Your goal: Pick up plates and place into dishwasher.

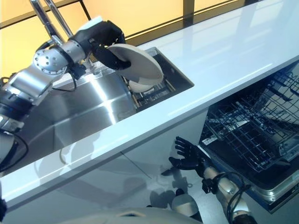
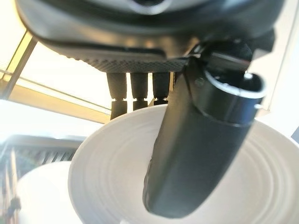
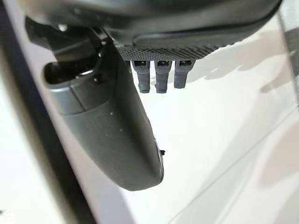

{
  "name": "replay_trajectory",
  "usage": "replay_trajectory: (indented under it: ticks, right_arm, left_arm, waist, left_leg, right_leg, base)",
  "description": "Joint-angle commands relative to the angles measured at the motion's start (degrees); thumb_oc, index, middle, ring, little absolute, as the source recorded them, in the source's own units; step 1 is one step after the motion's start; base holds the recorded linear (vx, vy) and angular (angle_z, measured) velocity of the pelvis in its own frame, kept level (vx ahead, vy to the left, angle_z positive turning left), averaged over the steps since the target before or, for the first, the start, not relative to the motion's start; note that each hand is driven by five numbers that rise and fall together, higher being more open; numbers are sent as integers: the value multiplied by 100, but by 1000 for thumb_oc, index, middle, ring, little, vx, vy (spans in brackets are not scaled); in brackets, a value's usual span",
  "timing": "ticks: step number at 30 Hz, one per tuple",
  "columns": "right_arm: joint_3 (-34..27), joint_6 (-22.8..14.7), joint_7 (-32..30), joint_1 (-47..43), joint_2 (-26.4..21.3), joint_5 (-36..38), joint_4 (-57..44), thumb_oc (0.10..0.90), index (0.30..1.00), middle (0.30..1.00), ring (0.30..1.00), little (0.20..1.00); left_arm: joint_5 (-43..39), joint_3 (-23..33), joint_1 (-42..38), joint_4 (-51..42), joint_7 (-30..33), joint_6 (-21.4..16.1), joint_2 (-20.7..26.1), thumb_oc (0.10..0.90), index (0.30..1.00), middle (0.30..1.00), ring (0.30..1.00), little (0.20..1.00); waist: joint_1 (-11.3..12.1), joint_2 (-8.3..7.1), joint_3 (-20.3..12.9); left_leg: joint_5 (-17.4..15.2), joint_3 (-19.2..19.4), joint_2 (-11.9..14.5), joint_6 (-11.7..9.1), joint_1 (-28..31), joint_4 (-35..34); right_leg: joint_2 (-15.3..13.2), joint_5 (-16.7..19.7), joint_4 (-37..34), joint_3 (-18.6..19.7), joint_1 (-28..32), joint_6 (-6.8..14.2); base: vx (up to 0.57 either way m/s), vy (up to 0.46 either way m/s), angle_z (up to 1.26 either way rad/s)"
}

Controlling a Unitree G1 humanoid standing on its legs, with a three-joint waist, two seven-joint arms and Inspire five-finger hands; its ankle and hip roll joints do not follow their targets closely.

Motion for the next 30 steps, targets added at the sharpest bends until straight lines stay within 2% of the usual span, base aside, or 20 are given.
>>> replay_trajectory:
  ticks: [1,4,5,12,13,18,19,23,28,30]
  right_arm:
    - [-581,-461,564,-32,-352,579,-815,800,900,900,900,900]
    - [-881,-422,717,76,-605,554,-865,800,900,900,900,900]
    - [-1139,-310,869,147,-824,646,-916,800,900,900,900,900]
    - [-1770,-253,987,229,-1260,912,-957,800,900,900,900,900]
    - [-2054,-239,947,249,-1376,1042,-1066,800,900,900,900,900]
    - [-2457,-266,878,275,-1499,1118,-1237,800,900,900,900,900]
    - [-2677,-302,795,271,-1541,1260,-1406,800,900,900,900,900]
    - [-2963,-399,768,176,-1514,1535,-1610,800,900,900,900,900]
    - [-3210,-345,919,-58,-1496,1964,-2083,800,900,900,900,900]
    - [-3187,-433,938,-187,-1470,1937,-2194,800,900,900,900,900]
  left_arm:
    - [-392,863,-558,419,113,-596,620,100,300,300,300,200]
    - [-594,925,-523,441,22,-590,668,100,300,300,300,200]
    - [-730,880,-581,553,-61,-600,684,100,300,300,300,200]
    - [-958,729,-706,742,-201,-616,581,100,300,300,300,200]
    - [-1023,666,-747,792,-176,-606,519,100,300,300,300,200]
    - [-1129,570,-871,877,-178,-596,452,100,300,300,300,200]
    - [-1188,476,-971,919,-146,-584,398,100,300,300,300,200]
    - [-1366,414,-1102,1025,-122,-541,298,100,300,300,300,200]
    - [-1564,357,-1218,1078,-45,-466,166,100,300,300,300,200]
    - [-1611,320,-1263,1120,-28,-462,94,100,300,300,300,200]
  waist:
    - [-93,-88,-420]
    - [-156,-120,-421]
    - [-222,-143,-428]
    - [-386,-194,-440]
    - [-474,-198,-448]
    - [-586,-187,-464]
    - [-680,-169,-461]
    - [-789,-117,-471]
    - [-885,-41,-485]
    - [-890,-21,-498]
  left_leg:
    - [-363,83,42,45,22,48]
    - [-359,128,43,46,8,41]
    - [-358,176,44,44,-4,40]
    - [-369,293,40,49,-9,40]
    - [-380,342,31,56,-14,40]
    - [-393,433,18,59,-17,40]
    - [-421,482,9,68,6,40]
    - [-447,582,-8,76,20,40]
    - [-471,691,-37,82,30,40]
    - [-481,720,-47,87,28,40]
  right_leg:
    - [111,-385,256,55,-41,482]
    - [119,-368,266,81,-79,489]
    - [128,-358,282,113,-114,495]
    - [160,-321,317,232,-190,501]
    - [173,-303,323,300,-222,507]
    - [181,-256,315,393,-264,534]
    - [190,-237,309,455,-270,560]
    - [197,-198,307,552,-317,589]
    - [194,-151,281,645,-347,623]
    - [192,-147,286,666,-361,634]
  base:
    - [-30,34,0]
    - [-25,46,0]
    - [-20,54,0]
    - [-2,53,-11]
    - [1,69,-14]
    - [4,64,-19]
    - [16,82,-18]
    - [15,85,-23]
    - [12,79,-19]
    - [1,51,-15]
